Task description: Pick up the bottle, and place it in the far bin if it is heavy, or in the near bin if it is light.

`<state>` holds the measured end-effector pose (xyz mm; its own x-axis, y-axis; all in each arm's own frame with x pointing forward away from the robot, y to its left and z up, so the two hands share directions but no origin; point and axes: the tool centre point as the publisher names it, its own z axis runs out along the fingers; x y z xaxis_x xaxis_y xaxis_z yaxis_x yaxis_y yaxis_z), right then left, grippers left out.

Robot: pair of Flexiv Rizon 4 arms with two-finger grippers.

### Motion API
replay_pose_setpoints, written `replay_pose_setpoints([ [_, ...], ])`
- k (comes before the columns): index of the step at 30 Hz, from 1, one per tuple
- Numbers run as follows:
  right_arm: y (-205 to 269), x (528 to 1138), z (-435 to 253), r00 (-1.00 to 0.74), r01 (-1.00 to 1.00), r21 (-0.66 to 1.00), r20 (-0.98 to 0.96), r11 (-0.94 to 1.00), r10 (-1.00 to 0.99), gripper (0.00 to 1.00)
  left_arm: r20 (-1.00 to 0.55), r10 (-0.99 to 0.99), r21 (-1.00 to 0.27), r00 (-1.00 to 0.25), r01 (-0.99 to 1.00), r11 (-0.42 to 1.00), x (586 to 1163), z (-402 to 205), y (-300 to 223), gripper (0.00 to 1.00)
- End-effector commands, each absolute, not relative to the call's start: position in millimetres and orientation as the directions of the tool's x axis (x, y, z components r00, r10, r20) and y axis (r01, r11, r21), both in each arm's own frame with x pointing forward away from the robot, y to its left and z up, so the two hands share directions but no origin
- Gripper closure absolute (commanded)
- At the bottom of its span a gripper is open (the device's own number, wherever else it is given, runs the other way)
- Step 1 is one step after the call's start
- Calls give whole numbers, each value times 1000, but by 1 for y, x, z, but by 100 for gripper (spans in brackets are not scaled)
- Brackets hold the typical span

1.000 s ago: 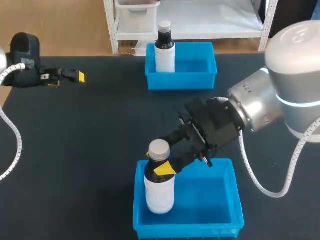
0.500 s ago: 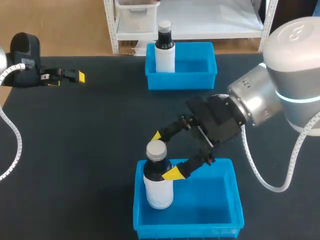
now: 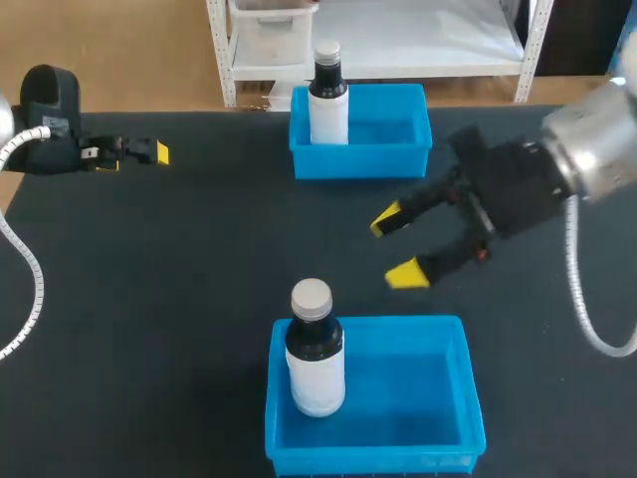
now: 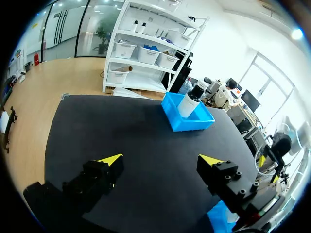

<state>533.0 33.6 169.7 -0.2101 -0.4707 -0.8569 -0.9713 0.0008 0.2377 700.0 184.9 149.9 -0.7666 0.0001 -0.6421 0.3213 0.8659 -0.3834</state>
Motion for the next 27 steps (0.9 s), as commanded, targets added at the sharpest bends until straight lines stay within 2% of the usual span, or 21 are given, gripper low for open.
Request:
replay_pose_setpoints([
  [1, -8, 549, 181, -293, -956, 264, -860, 127, -419, 0, -642, 0, -383, -767, 321, 866, 700, 150, 185, 0],
  [6, -34, 583, 183, -406, -908, 332, -848, 255, -341, 0, -642, 0, -383, -767, 321, 866, 700, 150, 185, 0],
  [17, -85, 639, 175, -558, -796, 459, -809, 393, -185, 0, -642, 0, -383, -767, 321, 866, 700, 150, 185, 0],
  [23, -108, 659, 162, -647, -700, 487, -743, 522, -174, 0, -642, 0, -383, -767, 321, 866, 700, 150, 185, 0],
  [27, -108, 659, 162, -647, -700, 487, -743, 522, -174, 0, -642, 0, -383, -767, 321, 866, 700, 150, 185, 0],
])
